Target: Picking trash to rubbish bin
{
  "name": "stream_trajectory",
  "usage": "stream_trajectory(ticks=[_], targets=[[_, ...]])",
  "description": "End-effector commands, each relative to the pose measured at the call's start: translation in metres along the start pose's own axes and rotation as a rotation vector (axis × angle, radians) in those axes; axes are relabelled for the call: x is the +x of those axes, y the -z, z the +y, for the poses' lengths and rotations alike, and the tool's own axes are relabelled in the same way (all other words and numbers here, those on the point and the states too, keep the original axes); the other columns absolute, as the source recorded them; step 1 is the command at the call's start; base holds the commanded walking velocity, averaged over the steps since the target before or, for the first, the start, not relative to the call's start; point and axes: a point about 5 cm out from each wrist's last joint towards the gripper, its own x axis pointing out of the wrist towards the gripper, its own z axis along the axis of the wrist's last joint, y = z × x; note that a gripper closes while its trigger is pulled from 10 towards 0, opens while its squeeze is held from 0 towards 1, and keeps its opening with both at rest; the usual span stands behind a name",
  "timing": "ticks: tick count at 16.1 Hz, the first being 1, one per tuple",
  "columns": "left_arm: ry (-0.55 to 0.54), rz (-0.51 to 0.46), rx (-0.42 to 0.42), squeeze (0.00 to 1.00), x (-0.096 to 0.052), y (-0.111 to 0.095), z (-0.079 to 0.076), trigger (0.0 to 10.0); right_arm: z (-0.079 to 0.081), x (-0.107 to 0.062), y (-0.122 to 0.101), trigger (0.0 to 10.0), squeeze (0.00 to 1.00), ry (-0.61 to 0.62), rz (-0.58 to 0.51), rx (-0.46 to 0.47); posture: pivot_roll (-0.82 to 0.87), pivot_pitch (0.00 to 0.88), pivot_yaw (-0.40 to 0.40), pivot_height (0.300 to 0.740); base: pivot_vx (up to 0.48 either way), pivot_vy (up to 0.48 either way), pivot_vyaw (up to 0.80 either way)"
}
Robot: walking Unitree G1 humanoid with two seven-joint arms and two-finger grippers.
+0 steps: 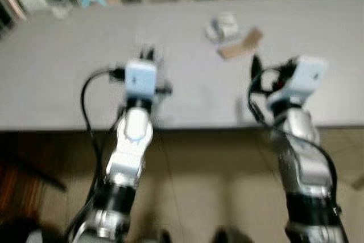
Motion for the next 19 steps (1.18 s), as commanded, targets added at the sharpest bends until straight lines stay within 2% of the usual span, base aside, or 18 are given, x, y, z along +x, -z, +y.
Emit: stream_trajectory(ticks=[1,19], targets=[[-0.014,0.003,0.013,0.0,-0.0008,0.0009,0.0043,10.0,0.0037,0.0003,-0.0045,10.0,0.0,-0.011,-0.014,-0.003,-0.1,0.14,0.068,0.74,-0.247,0.0,0.0],[-0.012,0.003,0.018,0.0,0.0009,0.0002,0.0037,10.0,0.0025,0.0004,-0.0046,10.0,0.0,-0.006,-0.013,0.0,-0.09,0.147,0.067,0.74,-0.228,0.0,0.0]])
